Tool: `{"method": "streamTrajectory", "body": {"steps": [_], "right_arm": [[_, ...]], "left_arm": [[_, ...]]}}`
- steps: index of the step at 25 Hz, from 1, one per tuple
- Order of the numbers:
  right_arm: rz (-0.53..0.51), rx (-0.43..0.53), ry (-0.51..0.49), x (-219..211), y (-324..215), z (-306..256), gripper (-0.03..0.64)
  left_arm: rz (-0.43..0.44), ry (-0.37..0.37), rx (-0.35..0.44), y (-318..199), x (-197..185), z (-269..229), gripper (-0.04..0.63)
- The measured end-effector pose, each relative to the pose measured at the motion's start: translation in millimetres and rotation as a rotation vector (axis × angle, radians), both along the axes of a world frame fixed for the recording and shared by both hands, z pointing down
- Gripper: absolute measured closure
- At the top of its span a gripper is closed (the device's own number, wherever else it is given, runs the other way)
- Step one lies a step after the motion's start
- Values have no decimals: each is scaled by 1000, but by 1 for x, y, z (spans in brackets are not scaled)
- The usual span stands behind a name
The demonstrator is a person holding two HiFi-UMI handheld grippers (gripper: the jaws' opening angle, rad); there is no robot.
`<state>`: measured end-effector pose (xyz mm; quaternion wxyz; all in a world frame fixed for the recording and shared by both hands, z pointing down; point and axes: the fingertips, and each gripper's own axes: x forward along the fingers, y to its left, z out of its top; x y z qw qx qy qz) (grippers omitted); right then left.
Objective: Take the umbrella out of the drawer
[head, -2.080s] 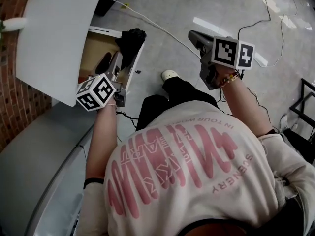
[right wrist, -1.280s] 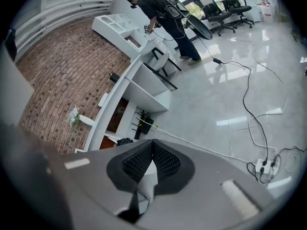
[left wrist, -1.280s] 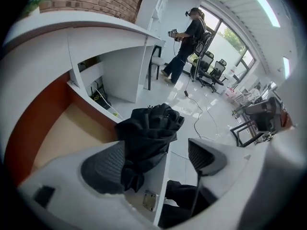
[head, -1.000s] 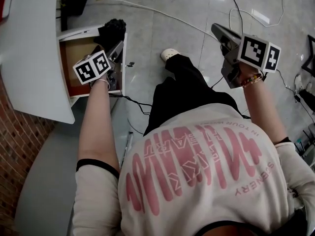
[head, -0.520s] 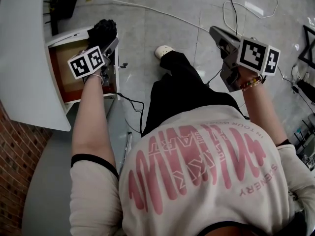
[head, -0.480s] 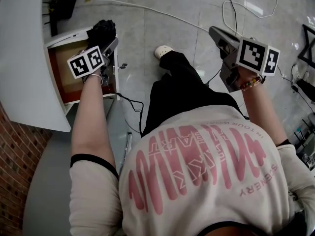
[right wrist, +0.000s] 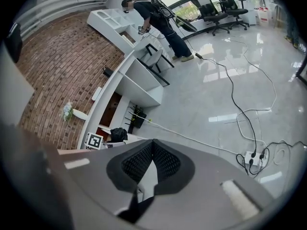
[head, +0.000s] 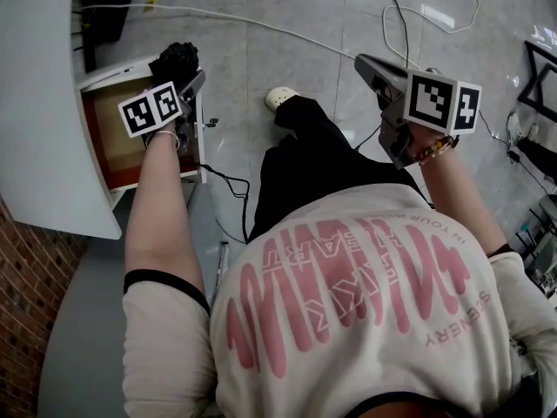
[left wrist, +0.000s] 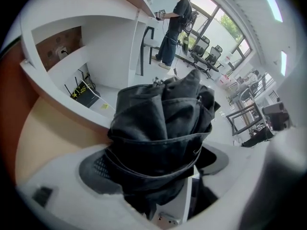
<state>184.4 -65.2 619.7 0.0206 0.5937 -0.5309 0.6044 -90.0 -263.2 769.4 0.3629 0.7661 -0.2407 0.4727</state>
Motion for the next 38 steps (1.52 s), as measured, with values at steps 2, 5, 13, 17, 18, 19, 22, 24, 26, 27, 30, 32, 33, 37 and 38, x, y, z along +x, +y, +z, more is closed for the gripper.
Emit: {"method": "streamTrajectory", "body": {"steps": [2, 5, 13, 17, 18, 19, 22, 24, 26, 27, 30, 32, 33, 37, 38], "right_arm": [[-11, 2, -4, -2, -2, -1, 607], [-28, 0, -7, -6, -2, -2, 607], [-35, -14, -15, -5, 6, 2, 607], [-37, -7, -18, -4, 6, 1, 607], [-37, -8, -18, -4, 6, 1, 607], [-38, -8, -17, -4, 7, 1, 607], [-41, -9, -13, -3, 9, -1, 607], [-44, -8, -9, -2, 9, -3, 607], [-45, -7, -4, -1, 8, -5, 607], [-46, -7, -3, 0, 8, -6, 607], [-53, 0, -4, -2, 5, -11, 607], [-63, 8, -2, -6, 2, -15, 607], [-68, 12, -1, -8, 1, -18, 607], [-91, 33, 9, -21, -9, -26, 607], [-101, 40, 12, -22, -12, -29, 607]], "left_arm": [[-10, 9, 1, 0, 0, -2, 160], [-21, 21, -5, -1, -1, -5, 172], [-28, 33, -11, -5, 6, -15, 190], [-14, 39, -21, -6, 6, -20, 205], [-9, 38, -17, -7, 6, -22, 214], [-6, 39, -12, -7, 6, -23, 225], [-1, 46, 3, -7, 5, -28, 245], [15, 45, 7, -6, 5, -31, 259], [42, 31, 20, -4, 5, -36, 275], [56, 24, 32, -3, 5, -38, 283], [69, 20, 80, 0, 6, -47, 299], [66, 26, 113, 2, 5, -53, 307], [66, 30, 126, 4, 4, -55, 311], [48, 49, 160, 9, -10, -64, 324], [35, 58, 169, 9, -12, -68, 327]]}}
